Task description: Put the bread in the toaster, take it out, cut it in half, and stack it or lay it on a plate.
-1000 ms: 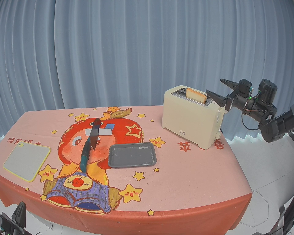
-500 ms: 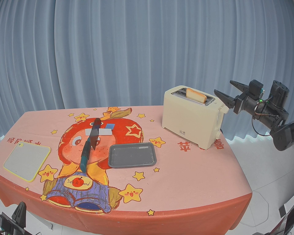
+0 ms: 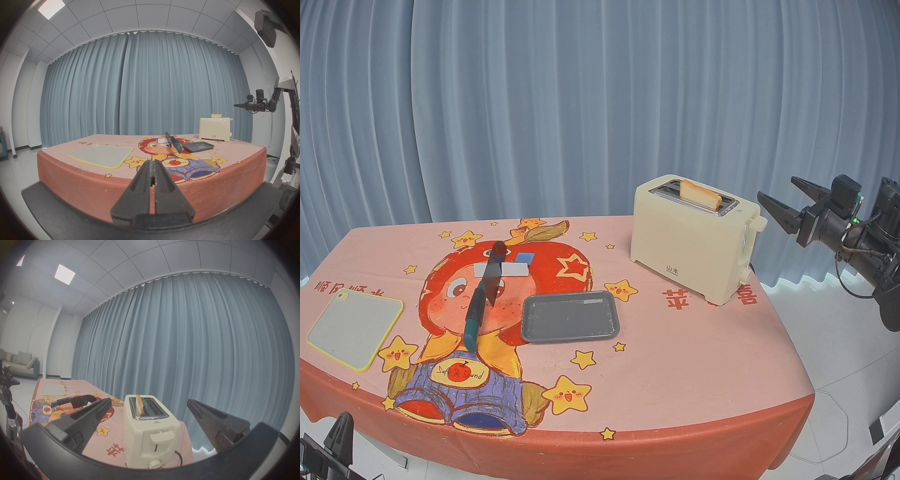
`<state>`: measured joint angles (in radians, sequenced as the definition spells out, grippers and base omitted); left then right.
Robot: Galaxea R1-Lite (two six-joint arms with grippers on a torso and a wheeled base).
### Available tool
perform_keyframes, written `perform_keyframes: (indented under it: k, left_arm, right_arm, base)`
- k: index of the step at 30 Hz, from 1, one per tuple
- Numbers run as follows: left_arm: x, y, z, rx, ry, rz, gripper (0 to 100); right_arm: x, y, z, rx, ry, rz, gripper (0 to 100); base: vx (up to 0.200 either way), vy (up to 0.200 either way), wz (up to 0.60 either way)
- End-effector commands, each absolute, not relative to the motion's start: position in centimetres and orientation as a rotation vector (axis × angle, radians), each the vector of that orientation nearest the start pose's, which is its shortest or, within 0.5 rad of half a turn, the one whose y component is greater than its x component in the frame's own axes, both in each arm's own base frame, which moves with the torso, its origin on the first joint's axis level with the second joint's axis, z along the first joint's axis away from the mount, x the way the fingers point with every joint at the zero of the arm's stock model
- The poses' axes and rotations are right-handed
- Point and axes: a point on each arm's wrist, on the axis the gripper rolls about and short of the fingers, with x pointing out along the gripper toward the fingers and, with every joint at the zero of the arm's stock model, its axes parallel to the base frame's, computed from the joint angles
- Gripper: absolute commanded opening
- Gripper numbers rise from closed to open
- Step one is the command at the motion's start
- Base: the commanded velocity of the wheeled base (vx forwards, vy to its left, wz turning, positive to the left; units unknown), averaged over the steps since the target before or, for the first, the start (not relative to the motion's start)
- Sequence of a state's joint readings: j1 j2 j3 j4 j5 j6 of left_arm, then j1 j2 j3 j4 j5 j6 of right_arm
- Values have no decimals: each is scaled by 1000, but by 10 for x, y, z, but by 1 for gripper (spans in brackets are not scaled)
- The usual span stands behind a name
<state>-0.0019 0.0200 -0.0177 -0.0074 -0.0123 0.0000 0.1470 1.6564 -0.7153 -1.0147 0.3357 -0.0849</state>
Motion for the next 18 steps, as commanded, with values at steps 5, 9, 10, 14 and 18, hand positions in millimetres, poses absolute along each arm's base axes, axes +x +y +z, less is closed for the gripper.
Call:
perform_keyframes:
  k: [5, 9, 10, 14, 18]
  left_arm:
    - [-21, 0, 77, 0, 12, -14, 0]
    - [-21, 0, 77, 0, 12, -14, 0]
    - [-21, 0, 77, 0, 12, -14, 0]
    - [-21, 0, 77, 0, 12, -14, 0]
    - [-21, 0, 77, 1, 12, -14, 0]
  right_arm:
    - [252, 43, 210, -90, -97, 460, 100]
    - [235, 40, 209, -82, -94, 446, 100]
    - [231, 39, 207, -75, -88, 439, 100]
    - [217, 39, 196, -37, -44, 420, 100]
    - [214, 35, 191, -35, -27, 394, 100]
  base:
    - [0, 0, 0]
    - [0, 0, 0]
    - [0, 0, 0]
    - [0, 0, 0]
    - [0, 0, 0]
